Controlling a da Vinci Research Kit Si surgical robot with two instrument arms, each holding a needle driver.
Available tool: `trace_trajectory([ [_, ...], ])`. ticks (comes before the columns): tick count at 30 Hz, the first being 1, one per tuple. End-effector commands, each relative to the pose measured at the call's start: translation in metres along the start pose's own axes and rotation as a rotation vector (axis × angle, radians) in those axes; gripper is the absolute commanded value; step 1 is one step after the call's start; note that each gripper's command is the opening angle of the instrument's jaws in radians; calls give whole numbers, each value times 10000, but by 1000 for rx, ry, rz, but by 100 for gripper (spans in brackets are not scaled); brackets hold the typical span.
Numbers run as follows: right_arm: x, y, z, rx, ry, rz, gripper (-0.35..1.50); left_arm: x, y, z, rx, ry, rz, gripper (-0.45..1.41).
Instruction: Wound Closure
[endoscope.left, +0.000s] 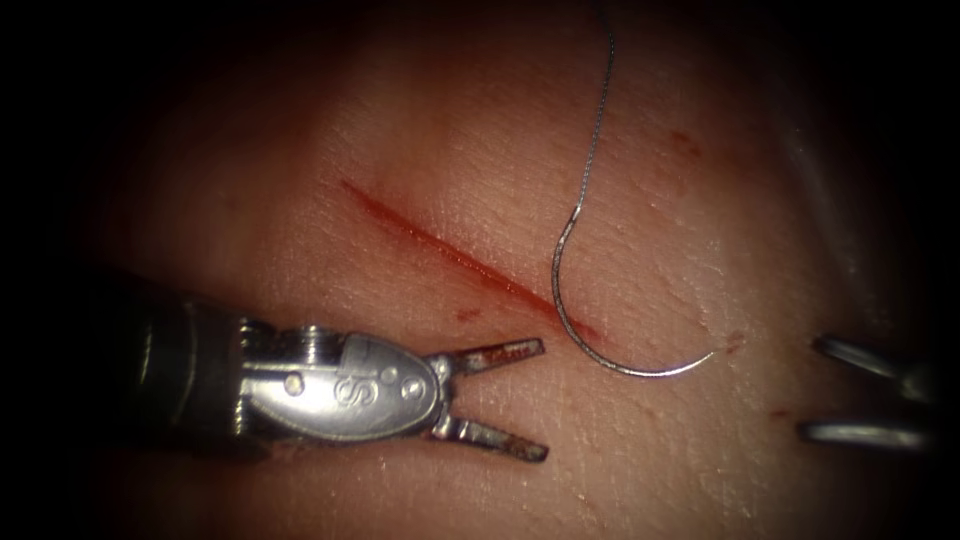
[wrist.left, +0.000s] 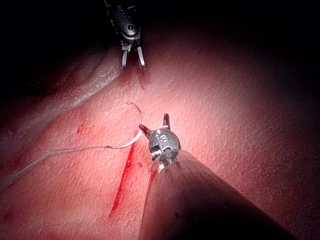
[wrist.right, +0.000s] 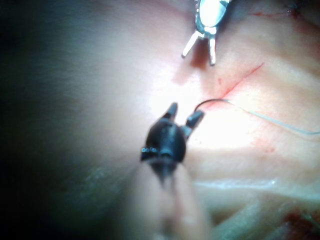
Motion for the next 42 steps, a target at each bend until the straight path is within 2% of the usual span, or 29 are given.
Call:
trace_trajectory([
  [1, -3, -9, 6, 4, -1, 2, 47, -3, 3, 10, 8, -21, -24, 41],
  [3, -3, -11, 6, 5, -4, 2, 47, 2, 5, 19, 41, -93, -39, 39],
  [10, -5, -12, 8, 4, -10, 0, 47, 7, 5, 56, 72, -212, -53, 39],
  [14, -5, -13, 11, 5, -16, -1, 47, 0, 2, 73, 81, -238, -50, 39],
  [27, -5, -14, 12, 4, -16, -1, 47, -6, 1, 119, 34, -265, -46, 31],
  [29, -4, -14, 14, 3, -17, -1, 47, -8, 0, 121, 31, -264, -40, 21],
  [33, -3, -15, 15, 2, -17, -1, 47, -14, -10, 118, 12, -279, -5, -38],
  [34, -3, -15, 15, 2, -17, -1, 47, -17, -14, 118, 7, -285, 4, -45],
  [42, -3, -15, 15, 2, -17, -1, 46, -21, -13, 102, -26, -304, 69, -45],
])
